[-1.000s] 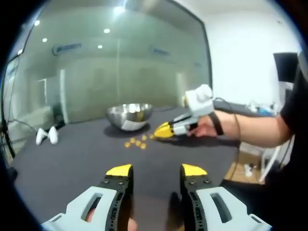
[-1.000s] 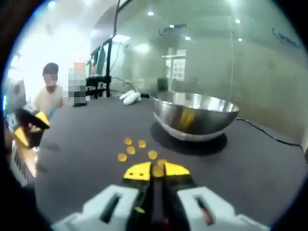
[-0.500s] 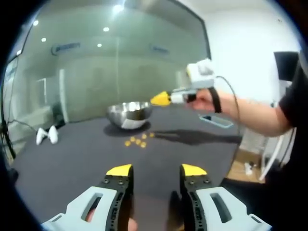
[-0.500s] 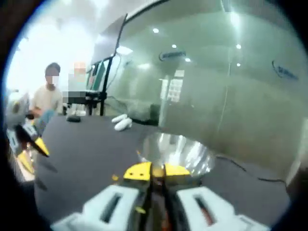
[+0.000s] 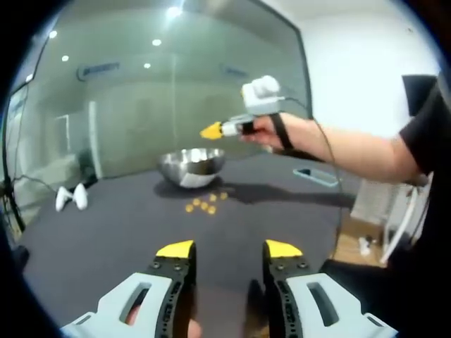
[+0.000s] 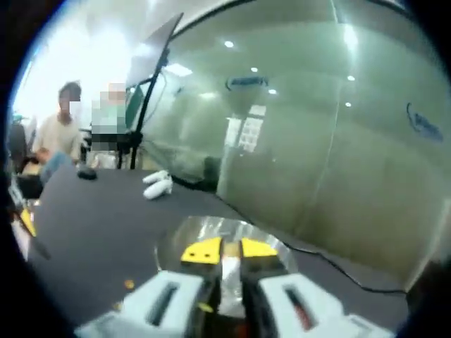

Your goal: Pick up the QQ candy scattered on the table and place it into the stainless steel bowl on the table

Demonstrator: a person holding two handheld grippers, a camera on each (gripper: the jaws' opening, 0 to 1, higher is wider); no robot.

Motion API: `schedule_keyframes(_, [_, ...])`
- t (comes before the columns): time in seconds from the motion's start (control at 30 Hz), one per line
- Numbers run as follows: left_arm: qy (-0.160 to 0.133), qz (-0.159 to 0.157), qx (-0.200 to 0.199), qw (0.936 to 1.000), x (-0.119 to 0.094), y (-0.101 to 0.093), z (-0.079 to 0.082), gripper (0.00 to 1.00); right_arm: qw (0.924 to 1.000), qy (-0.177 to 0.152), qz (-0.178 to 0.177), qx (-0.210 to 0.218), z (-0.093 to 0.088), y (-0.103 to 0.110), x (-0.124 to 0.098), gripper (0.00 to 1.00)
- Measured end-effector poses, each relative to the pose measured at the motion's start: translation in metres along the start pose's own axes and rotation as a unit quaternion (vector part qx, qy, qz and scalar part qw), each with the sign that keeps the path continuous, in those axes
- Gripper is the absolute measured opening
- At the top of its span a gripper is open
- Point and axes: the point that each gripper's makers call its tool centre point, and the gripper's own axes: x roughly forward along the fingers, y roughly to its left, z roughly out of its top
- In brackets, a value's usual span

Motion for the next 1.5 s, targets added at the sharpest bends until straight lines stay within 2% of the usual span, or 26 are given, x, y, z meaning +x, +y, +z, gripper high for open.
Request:
schedule_keyframes(0.03, [-0.001, -0.001, 0.000, 1.0000, 0.000, 0.000, 0.001, 0.39, 1.0000, -0.004, 0.000, -0.006, 0.001, -0.001, 0.001, 0.13])
schedule_keyframes(0.1, [-0.011, -0.009, 0.007, 0.9999, -0.001, -0.004, 0.004, 0.39, 1.0000, -0.005, -0.006, 0.002, 0.002, -0.006, 0.001, 0.32])
schedule_keyframes(0.13, [-0.014, -0.012, 0.010, 0.9998, -0.002, -0.006, 0.004, 0.39, 0.9999, -0.005, 0.001, 0.016, 0.001, -0.001, 0.001, 0.36])
schedule_keyframes(0.23, [-0.011, -0.015, 0.015, 0.9997, -0.001, -0.007, 0.003, 0.39, 0.9996, 0.005, 0.005, 0.027, -0.007, 0.000, 0.000, 0.31])
schedule_keyframes(0.33, [-0.003, 0.007, 0.012, 0.9999, 0.000, 0.001, 0.000, 0.39, 0.9994, 0.009, 0.007, 0.032, -0.011, 0.000, -0.002, 0.30])
schedule_keyframes(0.43, [-0.008, 0.000, -0.002, 1.0000, 0.001, 0.002, 0.001, 0.39, 0.9992, 0.005, 0.010, 0.040, -0.010, 0.000, -0.004, 0.30])
schedule_keyframes(0.9, [-0.008, 0.002, -0.010, 0.9999, 0.000, 0.002, 0.000, 0.39, 0.9985, 0.001, 0.020, 0.050, -0.006, 0.002, -0.018, 0.28])
schedule_keyframes(1.1, [-0.004, 0.004, -0.003, 1.0000, 0.001, 0.002, -0.002, 0.39, 0.9971, -0.020, 0.035, 0.064, 0.005, 0.011, -0.041, 0.28])
schedule_keyframes(1.13, [-0.004, 0.004, -0.003, 1.0000, 0.001, 0.002, -0.002, 0.39, 0.9966, -0.025, 0.041, 0.066, 0.007, 0.020, -0.051, 0.28])
schedule_keyframes(1.23, [-0.006, 0.004, -0.002, 1.0000, 0.001, 0.002, -0.001, 0.39, 0.9957, -0.040, 0.045, 0.071, 0.009, 0.029, -0.069, 0.28])
schedule_keyframes(1.3, [-0.006, 0.004, -0.002, 1.0000, 0.001, 0.002, -0.001, 0.39, 0.9955, -0.049, 0.043, 0.068, 0.009, 0.025, -0.072, 0.27])
schedule_keyframes(1.5, [-0.011, 0.006, -0.004, 0.9999, 0.001, 0.002, 0.003, 0.39, 0.9936, -0.055, 0.062, 0.076, 0.001, 0.036, -0.099, 0.26])
